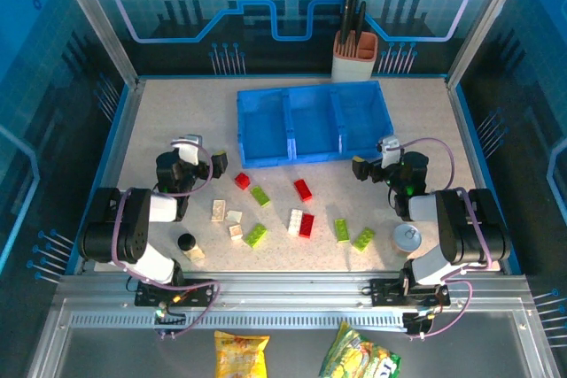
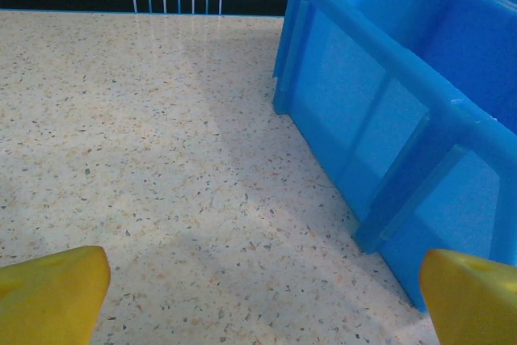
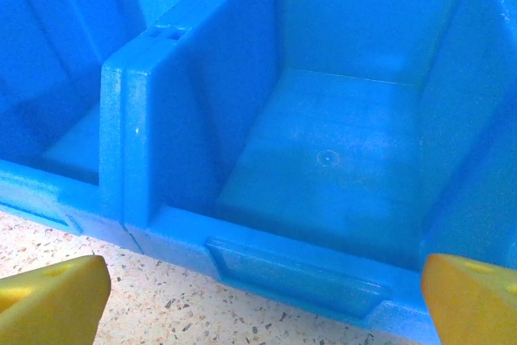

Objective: Sort the legos into containers by color
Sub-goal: Move the container to the top-center of the table.

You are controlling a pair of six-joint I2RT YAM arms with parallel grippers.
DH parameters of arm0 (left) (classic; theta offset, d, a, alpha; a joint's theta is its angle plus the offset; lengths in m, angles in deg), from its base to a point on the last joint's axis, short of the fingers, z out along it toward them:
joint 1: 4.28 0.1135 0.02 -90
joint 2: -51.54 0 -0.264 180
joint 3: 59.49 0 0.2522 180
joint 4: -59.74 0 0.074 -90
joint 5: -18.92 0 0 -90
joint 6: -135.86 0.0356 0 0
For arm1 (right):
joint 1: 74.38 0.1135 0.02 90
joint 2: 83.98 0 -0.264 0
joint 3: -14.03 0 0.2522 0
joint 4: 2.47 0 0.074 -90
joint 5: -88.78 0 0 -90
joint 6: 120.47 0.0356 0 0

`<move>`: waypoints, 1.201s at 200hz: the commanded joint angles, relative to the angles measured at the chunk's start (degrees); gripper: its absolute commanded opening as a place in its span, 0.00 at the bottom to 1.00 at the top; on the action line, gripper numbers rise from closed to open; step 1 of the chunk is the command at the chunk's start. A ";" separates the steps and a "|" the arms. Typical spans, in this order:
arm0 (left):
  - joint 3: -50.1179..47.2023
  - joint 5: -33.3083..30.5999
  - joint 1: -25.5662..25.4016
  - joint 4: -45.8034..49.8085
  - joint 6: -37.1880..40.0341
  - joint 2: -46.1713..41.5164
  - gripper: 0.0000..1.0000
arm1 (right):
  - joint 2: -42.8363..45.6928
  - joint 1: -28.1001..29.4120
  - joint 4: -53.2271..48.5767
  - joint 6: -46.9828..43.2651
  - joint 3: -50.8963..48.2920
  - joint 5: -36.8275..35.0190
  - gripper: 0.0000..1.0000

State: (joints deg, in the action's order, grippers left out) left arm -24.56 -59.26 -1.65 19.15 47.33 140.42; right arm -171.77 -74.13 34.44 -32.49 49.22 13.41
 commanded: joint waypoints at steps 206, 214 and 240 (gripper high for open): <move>21.34 -12.72 -11.61 57.34 -15.40 -20.02 0.97 | 13.38 1.13 -45.88 8.01 20.45 -4.31 0.92; 22.82 -11.54 -12.92 60.77 -15.52 -20.06 0.96 | 13.56 1.35 -49.09 8.93 21.80 -3.35 0.90; 25.05 -6.74 -16.75 68.74 -16.57 -20.56 0.91 | 14.61 3.11 -57.85 10.24 25.01 -1.87 0.86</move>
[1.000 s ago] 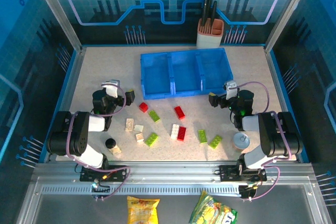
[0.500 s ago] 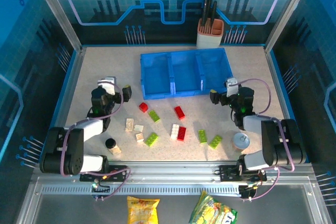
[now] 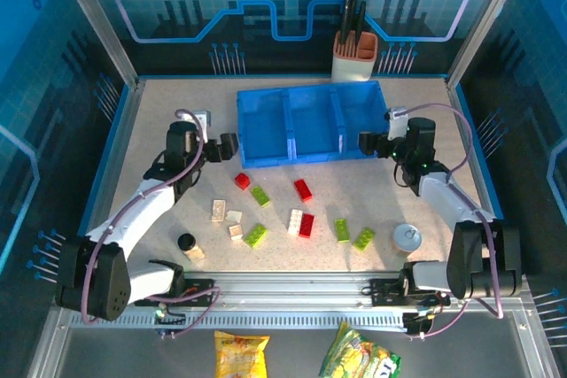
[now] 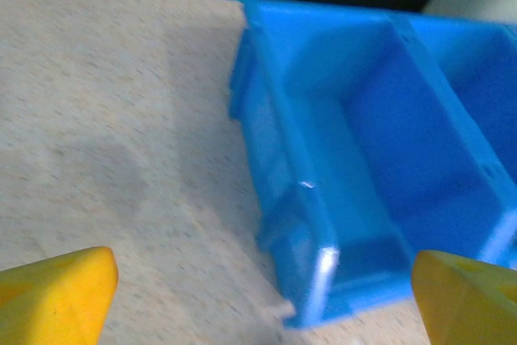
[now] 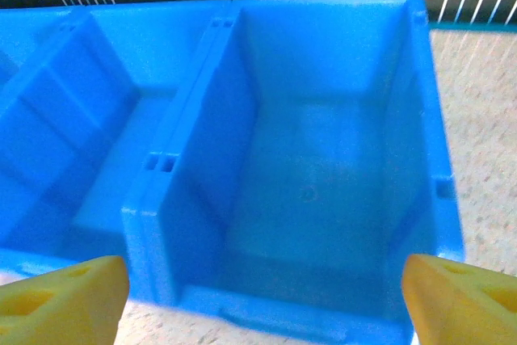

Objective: Sort the legos into containers by color
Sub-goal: Move the container to the top-center of the table.

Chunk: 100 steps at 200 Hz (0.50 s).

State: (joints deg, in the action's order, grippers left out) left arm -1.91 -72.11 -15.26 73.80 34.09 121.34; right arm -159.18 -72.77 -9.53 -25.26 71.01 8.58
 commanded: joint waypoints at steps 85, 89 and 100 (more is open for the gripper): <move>1.46 21.60 -14.17 14.53 -11.37 4.96 0.73 | 4.31 16.77 -28.93 7.01 4.01 3.95 0.82; 1.65 21.88 -14.32 14.19 -11.72 5.67 0.73 | 4.38 17.54 -29.29 7.52 4.02 3.52 0.82; 2.45 22.04 -14.68 13.81 -12.58 7.63 0.72 | 4.30 19.56 -30.66 8.69 4.50 2.36 0.82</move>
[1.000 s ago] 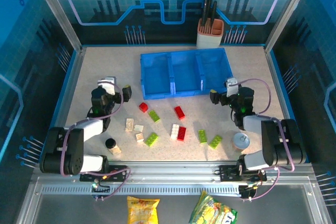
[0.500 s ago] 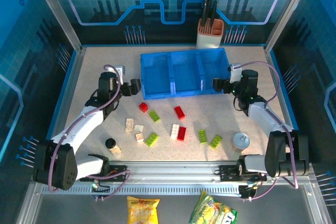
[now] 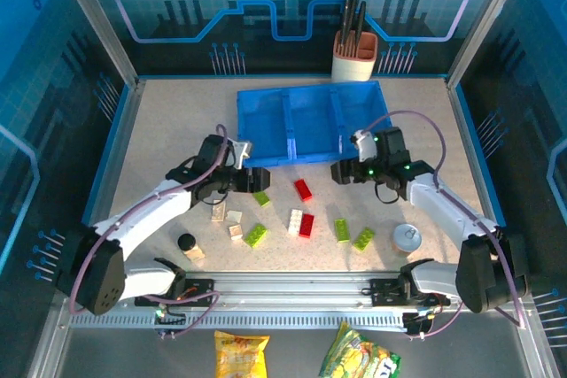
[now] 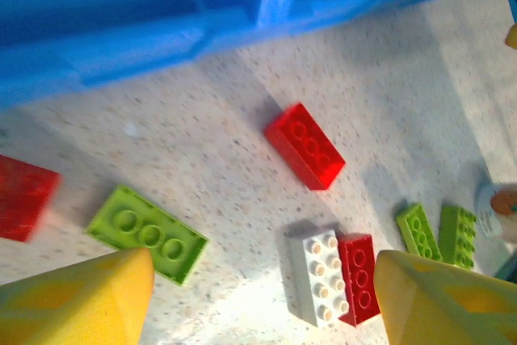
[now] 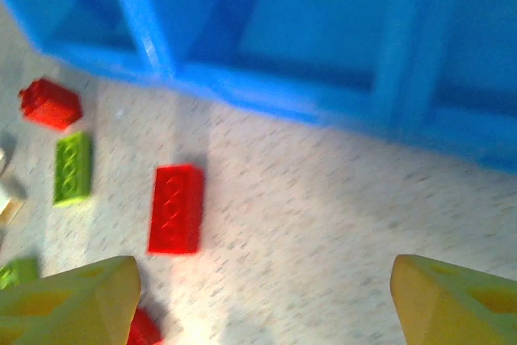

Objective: Sort the legos into containers by color
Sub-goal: Move the container to the top-center of the table.

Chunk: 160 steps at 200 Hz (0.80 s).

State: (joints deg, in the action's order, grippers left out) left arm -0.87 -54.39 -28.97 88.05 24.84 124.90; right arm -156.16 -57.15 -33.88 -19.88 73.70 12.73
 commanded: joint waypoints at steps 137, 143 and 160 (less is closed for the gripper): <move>14.64 2.68 -1.33 -0.48 -4.66 22.65 0.72 | 4.00 19.76 -25.02 15.42 5.56 -16.74 0.78; 15.25 2.57 -1.24 -0.14 -4.33 23.38 0.72 | 4.22 19.88 -25.35 15.92 5.39 -16.92 0.78; 16.90 1.29 -1.33 0.86 -3.40 25.23 0.73 | 4.55 20.59 -26.47 17.23 4.85 -17.77 0.78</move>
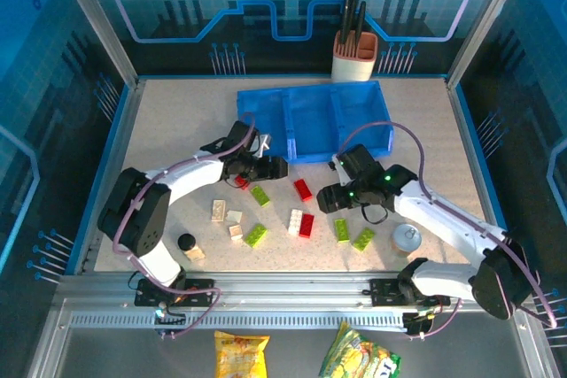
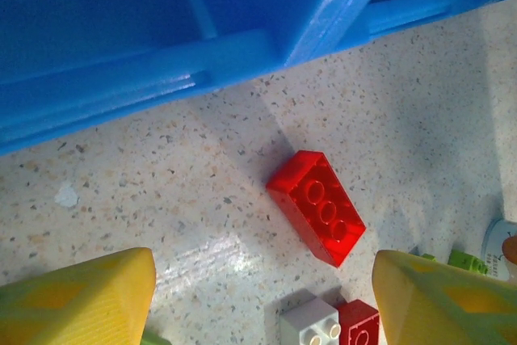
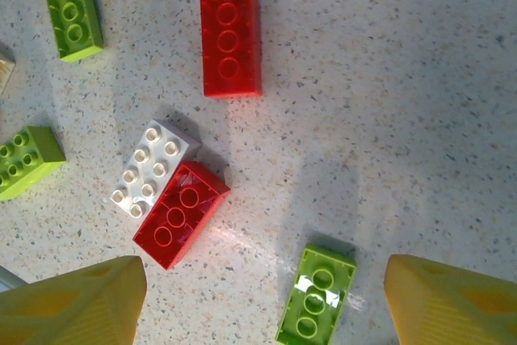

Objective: Sort the legos into containers by color
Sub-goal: Move the container to the top-center of the table.

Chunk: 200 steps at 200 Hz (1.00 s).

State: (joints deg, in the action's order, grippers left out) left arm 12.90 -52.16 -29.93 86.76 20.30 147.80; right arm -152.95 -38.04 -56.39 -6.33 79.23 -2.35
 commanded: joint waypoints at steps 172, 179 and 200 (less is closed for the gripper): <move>12.77 -11.18 -0.08 5.80 6.35 9.02 0.73 | -14.53 16.63 -2.65 21.65 5.47 -13.20 0.64; 12.99 -11.23 -0.06 5.81 6.43 9.18 0.73 | -15.35 16.64 -1.84 20.87 5.85 -13.58 0.64; 13.71 -11.01 0.16 6.45 6.65 9.31 0.73 | -17.82 16.19 0.97 17.22 7.24 -13.72 0.64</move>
State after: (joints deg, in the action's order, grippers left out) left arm 24.27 -62.15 -29.95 91.52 25.08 156.29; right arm -168.42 -22.00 -58.89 13.87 83.88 -14.22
